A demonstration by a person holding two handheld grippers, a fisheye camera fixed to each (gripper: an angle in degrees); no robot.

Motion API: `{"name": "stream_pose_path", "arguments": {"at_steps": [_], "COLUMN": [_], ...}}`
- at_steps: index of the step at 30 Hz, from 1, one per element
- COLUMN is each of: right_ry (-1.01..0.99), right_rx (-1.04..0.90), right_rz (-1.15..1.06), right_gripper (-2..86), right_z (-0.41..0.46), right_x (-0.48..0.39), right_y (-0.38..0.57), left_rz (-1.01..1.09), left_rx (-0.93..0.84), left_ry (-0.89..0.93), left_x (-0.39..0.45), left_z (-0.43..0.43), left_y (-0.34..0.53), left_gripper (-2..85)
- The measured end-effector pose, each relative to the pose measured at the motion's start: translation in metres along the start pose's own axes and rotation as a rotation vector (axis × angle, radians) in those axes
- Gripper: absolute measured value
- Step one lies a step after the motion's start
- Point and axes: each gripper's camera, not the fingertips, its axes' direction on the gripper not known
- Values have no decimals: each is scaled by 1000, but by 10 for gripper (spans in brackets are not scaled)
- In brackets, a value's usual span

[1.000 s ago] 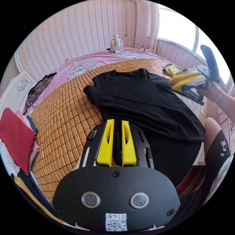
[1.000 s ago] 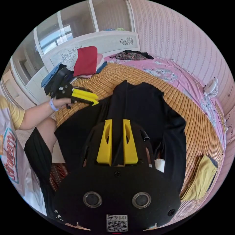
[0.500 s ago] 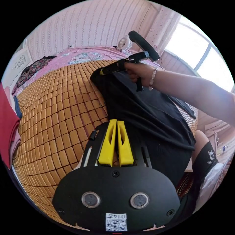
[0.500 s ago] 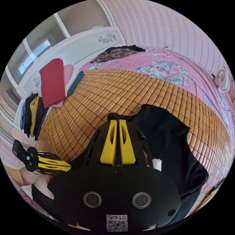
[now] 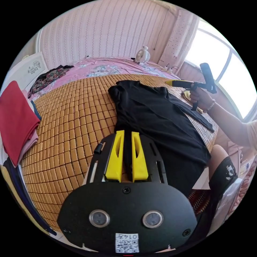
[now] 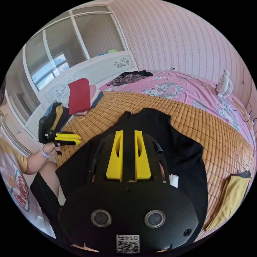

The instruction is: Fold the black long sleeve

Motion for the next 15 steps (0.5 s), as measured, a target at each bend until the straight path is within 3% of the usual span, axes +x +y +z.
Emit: {"name": "stream_pose_path", "arguments": {"at_steps": [3,9,15], "right_ry": [106,84,113], "right_rx": [-116,-202,-216], "right_rz": [54,261,347], "right_gripper": [66,65,49], "right_z": [-54,-85,-68], "right_x": [-29,-86,-107], "right_y": [102,255,301], "left_rz": [112,186,377], "left_rx": [-25,-158,-338], "left_ry": [87,374,139], "left_x": [76,243,347], "left_z": [-20,-5,37], "left_y": [13,12,-25], "left_gripper": [51,78,78]}}
